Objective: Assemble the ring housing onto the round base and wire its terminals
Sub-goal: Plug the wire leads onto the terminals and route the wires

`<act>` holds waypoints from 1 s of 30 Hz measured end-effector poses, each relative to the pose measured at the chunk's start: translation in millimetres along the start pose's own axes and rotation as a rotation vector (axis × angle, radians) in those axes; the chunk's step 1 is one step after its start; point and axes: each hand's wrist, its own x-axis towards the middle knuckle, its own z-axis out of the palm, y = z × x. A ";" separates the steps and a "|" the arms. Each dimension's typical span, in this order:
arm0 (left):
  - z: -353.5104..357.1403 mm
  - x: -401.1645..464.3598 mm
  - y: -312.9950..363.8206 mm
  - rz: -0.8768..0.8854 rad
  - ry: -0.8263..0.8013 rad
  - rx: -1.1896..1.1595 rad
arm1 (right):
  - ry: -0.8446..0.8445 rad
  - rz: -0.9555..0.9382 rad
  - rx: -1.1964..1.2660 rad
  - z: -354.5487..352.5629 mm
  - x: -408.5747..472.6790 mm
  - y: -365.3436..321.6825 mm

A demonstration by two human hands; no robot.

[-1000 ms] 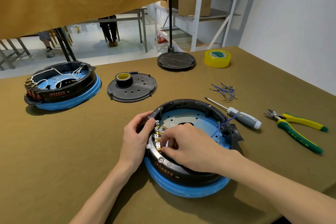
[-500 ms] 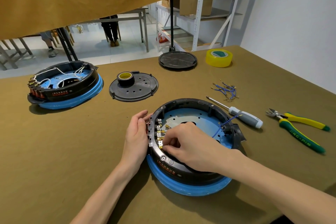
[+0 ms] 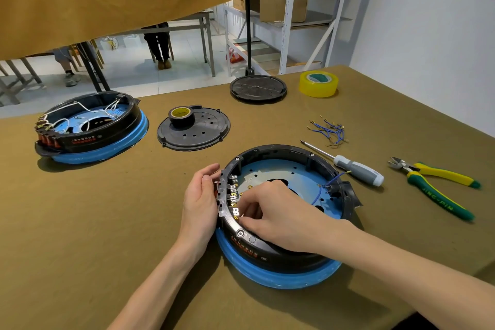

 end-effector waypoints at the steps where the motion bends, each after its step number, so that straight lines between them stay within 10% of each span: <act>1: 0.3 -0.1 0.4 0.004 0.001 0.001 | 0.005 0.003 0.007 0.2 -0.1 0.6; 30: 5.1 -4.3 -2.0 0.044 -0.013 -0.015 | -0.088 -0.002 0.041 -6.4 6.4 6.0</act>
